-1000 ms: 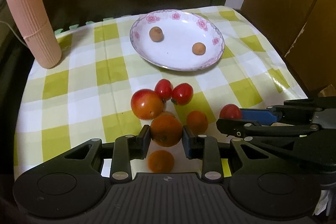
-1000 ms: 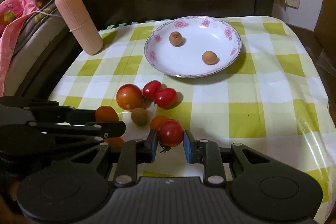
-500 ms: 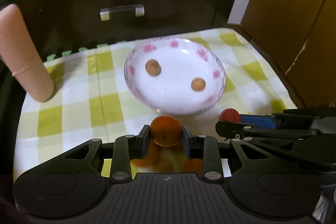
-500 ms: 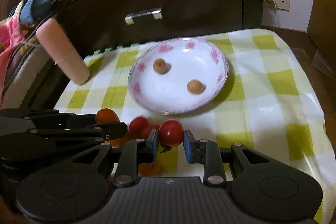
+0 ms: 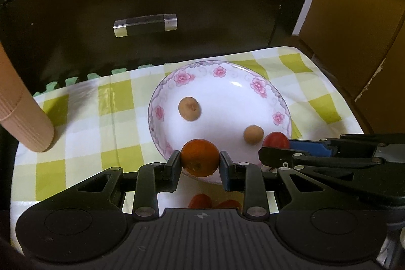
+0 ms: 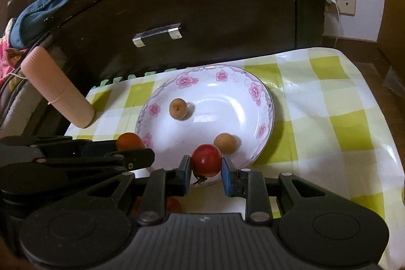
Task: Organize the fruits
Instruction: 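Carry the tangerine in the left tool and the tomato in the right tool to the bowl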
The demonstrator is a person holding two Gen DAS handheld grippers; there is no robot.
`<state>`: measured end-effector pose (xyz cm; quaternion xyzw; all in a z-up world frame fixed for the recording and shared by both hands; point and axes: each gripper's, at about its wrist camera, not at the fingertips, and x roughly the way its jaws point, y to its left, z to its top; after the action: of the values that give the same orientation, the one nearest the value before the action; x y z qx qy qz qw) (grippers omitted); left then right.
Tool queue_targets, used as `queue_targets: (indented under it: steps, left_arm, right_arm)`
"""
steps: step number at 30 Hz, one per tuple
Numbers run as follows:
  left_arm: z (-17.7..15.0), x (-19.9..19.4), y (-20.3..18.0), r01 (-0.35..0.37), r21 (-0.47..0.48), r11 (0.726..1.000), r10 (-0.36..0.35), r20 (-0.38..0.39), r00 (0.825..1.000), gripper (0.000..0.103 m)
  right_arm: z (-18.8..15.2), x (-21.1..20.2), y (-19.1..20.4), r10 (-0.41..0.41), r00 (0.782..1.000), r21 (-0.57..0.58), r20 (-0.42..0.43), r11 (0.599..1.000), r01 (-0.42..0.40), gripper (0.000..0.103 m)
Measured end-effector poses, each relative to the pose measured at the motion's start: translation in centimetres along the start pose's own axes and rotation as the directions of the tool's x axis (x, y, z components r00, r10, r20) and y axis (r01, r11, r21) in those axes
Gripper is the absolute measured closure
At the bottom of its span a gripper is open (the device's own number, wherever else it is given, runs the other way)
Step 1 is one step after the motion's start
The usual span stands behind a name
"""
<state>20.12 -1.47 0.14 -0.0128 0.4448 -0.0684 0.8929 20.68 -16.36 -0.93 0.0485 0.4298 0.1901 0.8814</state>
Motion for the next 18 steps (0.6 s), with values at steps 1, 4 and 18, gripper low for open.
queue_targets:
  steps: [1, 4, 18]
  left_arm:
    - [0.1, 0.1, 0.1, 0.001, -0.001, 1.000, -0.001, 0.000, 1.000, 0.065]
    - [0.4, 0.7, 0.1, 0.003, -0.003, 1.000, -0.003, -0.004, 1.000, 0.065]
    - [0.9, 2.2, 0.7, 0.000, -0.030, 1.000, -0.001, -0.034, 0.999, 0.065]
  right_arm:
    - [0.2, 0.3, -0.1, -0.001, 1.000, -0.004, -0.002, 1.000, 0.001, 0.077]
    - [0.5, 0.8, -0.4, 0.000, 1.000, -0.009, -0.006, 1.000, 0.000, 0.077]
    - [0.8, 2.6, -0.8, 0.008, 1.000, -0.014, -0.020, 1.000, -0.009, 0.077]
